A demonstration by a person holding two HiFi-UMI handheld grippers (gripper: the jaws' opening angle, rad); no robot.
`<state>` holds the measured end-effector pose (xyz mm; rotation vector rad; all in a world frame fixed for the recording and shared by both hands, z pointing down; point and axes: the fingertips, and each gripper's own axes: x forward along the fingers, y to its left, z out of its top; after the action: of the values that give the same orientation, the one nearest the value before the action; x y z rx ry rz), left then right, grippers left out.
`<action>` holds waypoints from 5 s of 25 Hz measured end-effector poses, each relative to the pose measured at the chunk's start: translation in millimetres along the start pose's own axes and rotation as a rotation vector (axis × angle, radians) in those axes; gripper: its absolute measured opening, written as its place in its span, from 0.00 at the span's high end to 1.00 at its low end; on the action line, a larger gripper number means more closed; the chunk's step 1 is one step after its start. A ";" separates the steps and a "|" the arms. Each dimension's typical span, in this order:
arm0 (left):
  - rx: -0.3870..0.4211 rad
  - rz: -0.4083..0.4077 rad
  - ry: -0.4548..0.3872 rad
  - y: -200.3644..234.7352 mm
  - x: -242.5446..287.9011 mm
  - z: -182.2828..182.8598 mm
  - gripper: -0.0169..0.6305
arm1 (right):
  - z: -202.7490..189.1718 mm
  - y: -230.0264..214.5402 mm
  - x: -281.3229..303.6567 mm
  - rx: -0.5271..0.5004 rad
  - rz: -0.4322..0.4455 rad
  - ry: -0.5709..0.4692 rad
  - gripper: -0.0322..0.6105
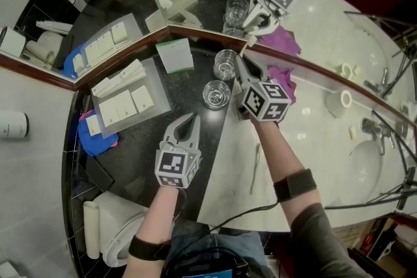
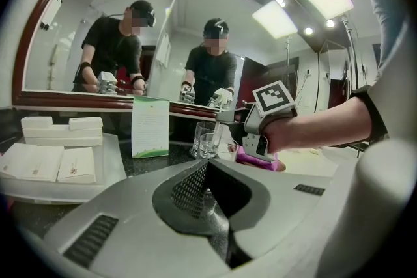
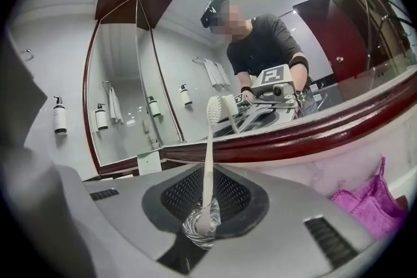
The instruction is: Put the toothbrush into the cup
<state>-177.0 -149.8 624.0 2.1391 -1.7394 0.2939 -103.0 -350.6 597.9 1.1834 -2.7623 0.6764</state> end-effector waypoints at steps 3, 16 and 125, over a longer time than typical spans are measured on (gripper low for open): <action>-0.007 -0.002 0.008 1.0 -2.0 -1.5 0.97 | -4.6 -3.5 2.1 0.008 -0.021 0.040 0.85; -0.016 -0.011 -0.003 -3.6 -8.9 3.3 0.97 | -20.9 -13.5 -3.0 -0.032 -0.101 0.160 0.71; -0.007 -0.223 0.196 -57.9 -119.3 3.3 0.97 | -207.1 10.6 -294.7 0.133 -0.352 1.028 0.87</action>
<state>-146.8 -34.2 566.4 2.1927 -1.3794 0.4197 73.3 -58.9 714.8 0.9098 -1.6429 1.0425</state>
